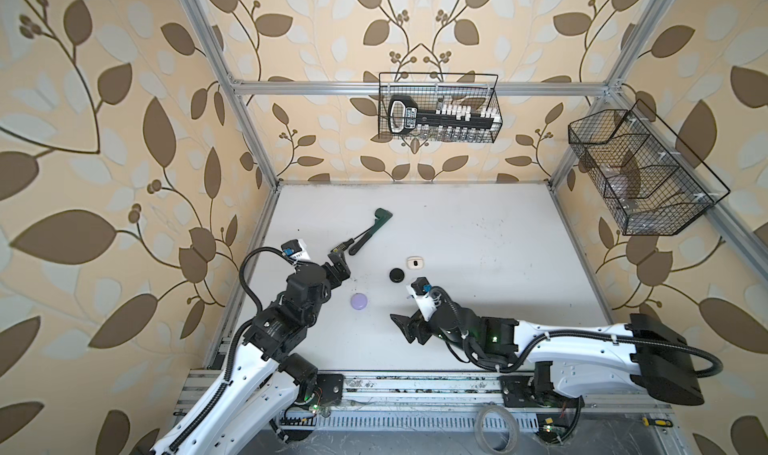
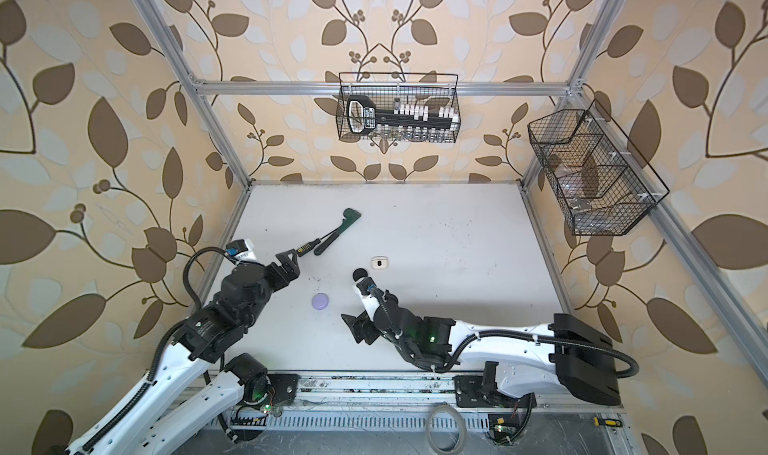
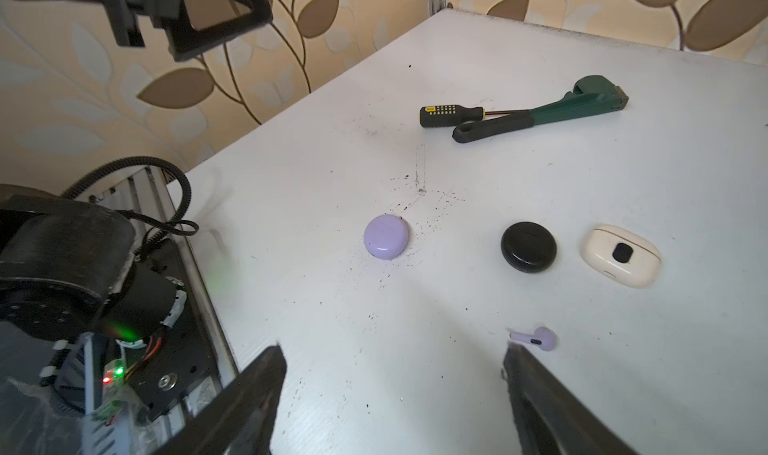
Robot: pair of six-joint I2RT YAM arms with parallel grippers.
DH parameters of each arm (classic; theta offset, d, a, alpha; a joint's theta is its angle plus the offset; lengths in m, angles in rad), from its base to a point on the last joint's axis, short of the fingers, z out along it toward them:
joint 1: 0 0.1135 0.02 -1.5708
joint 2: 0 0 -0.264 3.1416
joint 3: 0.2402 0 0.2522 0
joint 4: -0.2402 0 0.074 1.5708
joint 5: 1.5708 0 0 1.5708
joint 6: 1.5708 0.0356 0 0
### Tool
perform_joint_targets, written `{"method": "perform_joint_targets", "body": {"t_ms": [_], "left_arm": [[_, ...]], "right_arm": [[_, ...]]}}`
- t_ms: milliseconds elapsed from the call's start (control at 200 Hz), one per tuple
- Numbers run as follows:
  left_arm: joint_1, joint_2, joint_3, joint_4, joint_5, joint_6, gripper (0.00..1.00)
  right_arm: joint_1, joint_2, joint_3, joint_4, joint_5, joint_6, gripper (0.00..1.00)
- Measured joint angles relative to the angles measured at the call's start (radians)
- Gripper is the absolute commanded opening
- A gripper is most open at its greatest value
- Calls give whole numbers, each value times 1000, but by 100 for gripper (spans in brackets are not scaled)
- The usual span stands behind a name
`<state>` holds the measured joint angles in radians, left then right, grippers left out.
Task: Insert the wireless bluetooth earbuds into the charging case
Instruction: 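Set down the black case with the left gripper while the right swings over, then lower the right gripper over the lavender case and close on it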
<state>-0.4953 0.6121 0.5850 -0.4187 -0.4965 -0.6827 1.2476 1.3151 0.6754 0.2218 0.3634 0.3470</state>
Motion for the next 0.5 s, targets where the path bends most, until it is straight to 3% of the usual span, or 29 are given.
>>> {"method": "perform_joint_targets", "body": {"t_ms": [110,335,500], "left_arm": [[0,7,-60,6,-55,-2,99],[0,-2,-60,64,-108,-9,99],[16,6,-60,68,-142,-32,99]], "right_arm": [[-8,145,111,-1,-9,-62,72],[-75,436,339,-64,-85,-198,73],[-127,560,442,-132,-164,-279,79]]}}
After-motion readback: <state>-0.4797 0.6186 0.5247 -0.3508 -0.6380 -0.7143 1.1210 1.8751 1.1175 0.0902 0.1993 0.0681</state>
